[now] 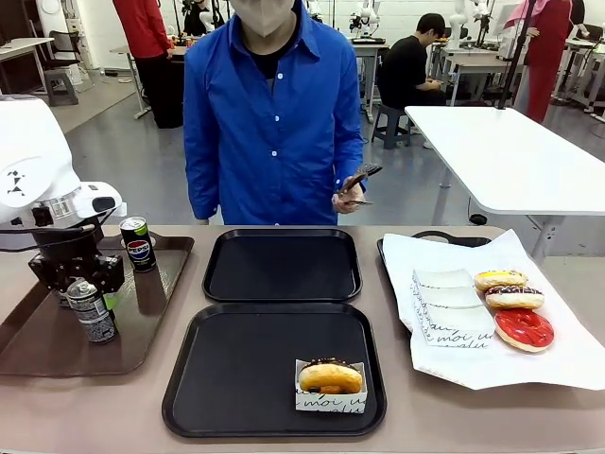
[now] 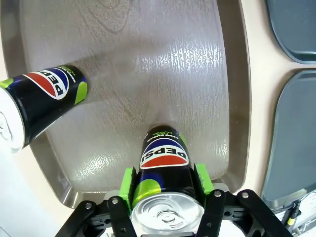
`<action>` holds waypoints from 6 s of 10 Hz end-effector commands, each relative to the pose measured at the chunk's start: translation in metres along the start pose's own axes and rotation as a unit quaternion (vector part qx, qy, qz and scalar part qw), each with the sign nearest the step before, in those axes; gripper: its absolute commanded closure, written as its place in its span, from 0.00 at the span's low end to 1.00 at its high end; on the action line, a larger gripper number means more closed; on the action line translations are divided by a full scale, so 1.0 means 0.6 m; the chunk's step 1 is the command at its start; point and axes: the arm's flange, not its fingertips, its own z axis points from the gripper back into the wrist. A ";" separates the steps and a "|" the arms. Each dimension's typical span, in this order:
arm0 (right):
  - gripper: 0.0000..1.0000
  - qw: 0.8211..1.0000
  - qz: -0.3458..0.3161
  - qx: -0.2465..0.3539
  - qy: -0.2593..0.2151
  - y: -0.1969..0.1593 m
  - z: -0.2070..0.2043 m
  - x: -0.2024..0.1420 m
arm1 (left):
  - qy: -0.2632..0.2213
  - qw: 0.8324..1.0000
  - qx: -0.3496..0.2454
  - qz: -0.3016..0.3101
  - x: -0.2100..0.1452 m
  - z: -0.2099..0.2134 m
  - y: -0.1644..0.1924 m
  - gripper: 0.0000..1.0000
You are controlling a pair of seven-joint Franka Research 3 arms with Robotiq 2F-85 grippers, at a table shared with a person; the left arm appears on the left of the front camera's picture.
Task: Set up donuts and drinks on trays.
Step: Pick up one Pepsi coke and place it on the Flat Tray.
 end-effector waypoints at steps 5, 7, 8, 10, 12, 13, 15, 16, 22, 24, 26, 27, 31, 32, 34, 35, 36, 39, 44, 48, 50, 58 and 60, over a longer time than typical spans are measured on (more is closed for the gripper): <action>0.00 1.000 0.000 0.002 0.001 -0.001 0.001 -0.002 | 0.011 1.000 -0.008 0.002 0.000 0.046 0.002 1.00; 0.00 1.000 0.000 0.002 0.001 -0.001 0.001 -0.002 | -0.023 1.000 -0.004 -0.018 -0.041 0.134 -0.002 1.00; 0.00 1.000 0.000 0.002 0.001 -0.001 0.001 -0.002 | -0.052 0.998 0.007 -0.019 -0.060 0.177 -0.001 1.00; 0.00 1.000 0.000 0.002 0.001 -0.001 0.001 -0.002 | -0.066 0.997 -0.008 -0.035 -0.092 0.233 0.000 1.00; 0.00 1.000 0.000 0.002 0.001 -0.001 0.001 -0.002 | -0.060 0.997 -0.040 -0.025 -0.090 0.240 0.021 1.00; 0.00 1.000 0.000 0.002 0.001 -0.001 0.001 -0.002 | -0.068 0.997 0.001 -0.024 -0.095 0.244 -0.001 1.00; 0.00 1.000 0.000 0.002 0.001 -0.001 0.001 -0.002 | -0.068 0.997 0.001 -0.024 -0.095 0.244 -0.001 1.00; 0.00 1.000 0.000 0.002 0.001 -0.001 0.001 -0.002 | -0.068 0.997 0.001 -0.024 -0.095 0.244 -0.001 1.00; 0.00 1.000 0.000 0.002 0.001 -0.001 0.001 -0.002 | -0.069 0.983 0.057 -0.158 -0.103 0.216 -0.156 0.42; 0.00 1.000 0.000 0.002 0.001 -0.001 0.001 -0.002 | -0.043 0.978 0.076 -0.190 -0.098 0.171 -0.228 0.42; 0.00 1.000 0.000 0.002 0.001 -0.001 0.001 -0.002 | -0.042 0.972 0.068 -0.222 -0.097 0.142 -0.300 0.42; 0.00 1.000 0.000 0.002 0.001 -0.001 0.001 -0.002 | -0.042 0.967 0.067 -0.244 -0.091 0.139 -0.333 0.42; 0.00 1.000 0.000 0.002 0.001 -0.001 0.001 -0.002 | -0.030 0.957 0.047 -0.286 -0.071 0.114 -0.428 0.42; 0.00 1.000 0.000 0.002 0.001 -0.001 0.001 -0.002 | -0.027 0.957 0.039 -0.287 -0.063 0.109 -0.438 0.42; 0.00 1.000 0.000 0.002 0.001 -0.001 0.001 -0.002 | -0.017 0.956 0.021 -0.292 -0.042 0.104 -0.458 0.42; 0.00 1.000 0.000 0.002 0.001 -0.001 0.001 -0.002 | 0.010 0.957 0.040 -0.286 -0.066 0.126 -0.437 0.42; 0.00 1.000 0.000 0.002 0.001 -0.001 0.001 -0.002 | 0.002 0.950 0.042 -0.308 -0.117 0.179 -0.385 0.42; 0.00 1.000 0.000 0.002 0.001 -0.001 0.001 -0.002 | -0.028 0.938 0.006 -0.347 -0.251 0.251 -0.251 0.42; 0.00 1.000 0.000 0.002 0.001 -0.001 0.001 -0.002 | -0.046 0.934 0.018 -0.353 -0.292 0.281 -0.235 0.42; 0.00 1.000 0.000 0.002 0.001 -0.001 0.001 -0.002 | -0.046 0.934 0.018 -0.353 -0.292 0.281 -0.235 0.42; 0.00 1.000 0.000 0.002 0.001 -0.001 0.001 -0.002 | -0.046 0.934 0.018 -0.353 -0.292 0.281 -0.235 0.42; 0.00 1.000 0.000 0.002 0.001 -0.001 0.001 -0.002 | -0.060 0.939 0.027 -0.337 -0.223 0.273 -0.280 0.42; 0.00 1.000 0.000 0.002 0.001 -0.001 0.001 -0.002 | -0.054 0.942 0.022 -0.331 -0.183 0.265 -0.302 0.42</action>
